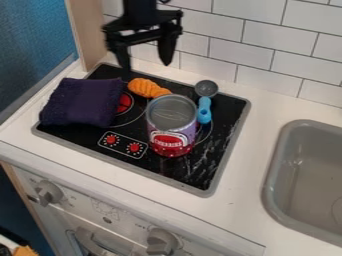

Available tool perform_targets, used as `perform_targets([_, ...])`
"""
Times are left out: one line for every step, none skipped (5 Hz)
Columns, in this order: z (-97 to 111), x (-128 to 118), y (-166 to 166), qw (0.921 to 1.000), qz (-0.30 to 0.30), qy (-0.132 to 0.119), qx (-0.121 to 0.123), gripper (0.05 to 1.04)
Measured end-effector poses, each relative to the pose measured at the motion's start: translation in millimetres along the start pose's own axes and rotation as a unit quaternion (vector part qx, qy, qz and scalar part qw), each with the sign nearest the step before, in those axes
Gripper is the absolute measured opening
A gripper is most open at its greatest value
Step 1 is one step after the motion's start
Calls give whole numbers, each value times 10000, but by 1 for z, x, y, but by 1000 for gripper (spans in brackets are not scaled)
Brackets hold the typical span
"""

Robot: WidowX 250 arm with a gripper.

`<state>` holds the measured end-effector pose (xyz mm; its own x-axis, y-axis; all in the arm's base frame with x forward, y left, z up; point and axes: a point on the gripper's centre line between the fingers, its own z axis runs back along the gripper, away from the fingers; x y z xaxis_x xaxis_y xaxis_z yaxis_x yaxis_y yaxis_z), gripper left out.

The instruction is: Moved the orange object to the right bottom corner of the burner

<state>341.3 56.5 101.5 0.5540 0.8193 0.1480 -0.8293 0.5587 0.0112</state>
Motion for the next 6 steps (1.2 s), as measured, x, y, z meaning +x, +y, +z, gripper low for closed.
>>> perform_targets([-15,7,-11,9970,754,156,94,999])
perform_targets([-34,14,-9,9899,1349,190,380,999])
perform_targets([-42,23,0,9875,1520,70,406,999])
perform_targets([-61,28,4,9887,1459,25,334,999])
perform_targets([-73,32,1,9886,1485,93,232,999])
perform_targets([-86,32,0,9897,1397,288,94,945])
